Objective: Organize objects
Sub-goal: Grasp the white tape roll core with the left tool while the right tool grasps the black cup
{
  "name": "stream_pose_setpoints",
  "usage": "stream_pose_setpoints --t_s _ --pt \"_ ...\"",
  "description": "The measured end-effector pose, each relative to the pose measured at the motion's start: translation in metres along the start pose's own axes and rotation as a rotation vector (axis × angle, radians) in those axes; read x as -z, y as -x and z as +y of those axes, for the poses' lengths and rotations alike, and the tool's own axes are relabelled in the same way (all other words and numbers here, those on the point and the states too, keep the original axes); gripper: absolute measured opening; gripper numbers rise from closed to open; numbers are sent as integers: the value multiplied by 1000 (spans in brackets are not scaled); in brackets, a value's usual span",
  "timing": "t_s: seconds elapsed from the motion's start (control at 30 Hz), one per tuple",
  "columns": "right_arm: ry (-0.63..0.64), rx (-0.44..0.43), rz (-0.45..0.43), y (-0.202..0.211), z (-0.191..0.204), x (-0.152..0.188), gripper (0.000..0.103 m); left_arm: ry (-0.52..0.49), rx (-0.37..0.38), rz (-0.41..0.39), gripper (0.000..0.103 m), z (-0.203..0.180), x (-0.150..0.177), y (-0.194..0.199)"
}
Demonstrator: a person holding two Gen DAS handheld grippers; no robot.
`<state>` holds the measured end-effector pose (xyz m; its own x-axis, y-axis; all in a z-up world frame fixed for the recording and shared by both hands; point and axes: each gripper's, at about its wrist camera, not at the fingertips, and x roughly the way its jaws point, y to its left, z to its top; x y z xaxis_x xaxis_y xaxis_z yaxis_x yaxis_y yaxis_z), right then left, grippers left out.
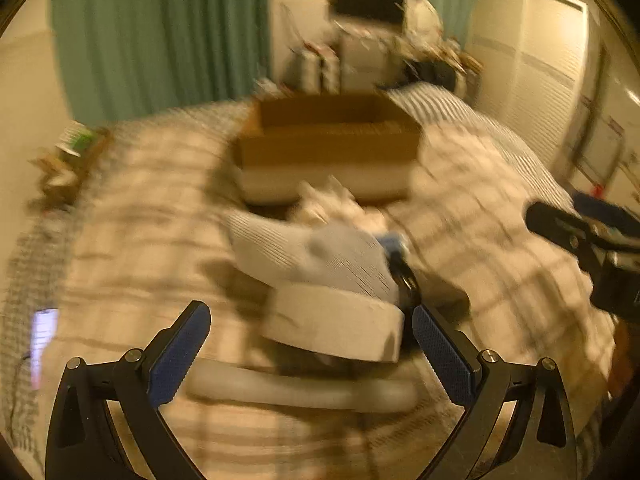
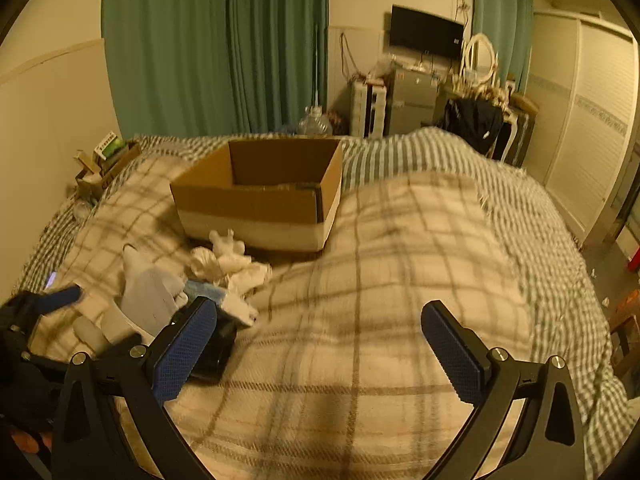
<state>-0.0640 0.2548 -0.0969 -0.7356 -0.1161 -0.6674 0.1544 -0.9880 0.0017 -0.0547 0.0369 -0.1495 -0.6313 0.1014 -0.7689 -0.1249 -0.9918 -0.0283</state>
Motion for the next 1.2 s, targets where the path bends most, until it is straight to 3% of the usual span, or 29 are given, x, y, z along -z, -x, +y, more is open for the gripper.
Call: stream_pose_setpoints --t_s 0.07,0.17,0.33,0.7,0.97,1.07,1.2 --pt "-2 -13 16 -7 0 1 103 11 30 50 100 0 1 -14" --pt "0 -20 33 -13 0 1 103 45 131 76 83 7 -1 -22" --pt "16 -5 47 -15 5 3 103 40 152 68 82 9 0 -8" --pt "91 5 22 2 35 -3 103 3 68 -116 82 35 -19 60" --pt "166 -45 168 -41 65 4 102 58 27 -134 82 60 -16 62" --pt "184 -61 223 -60 73 9 95 77 22 -122 82 67 -14 53" --pt "188 -81 276 -77 77 19 77 87 13 -103 82 72 -9 41"
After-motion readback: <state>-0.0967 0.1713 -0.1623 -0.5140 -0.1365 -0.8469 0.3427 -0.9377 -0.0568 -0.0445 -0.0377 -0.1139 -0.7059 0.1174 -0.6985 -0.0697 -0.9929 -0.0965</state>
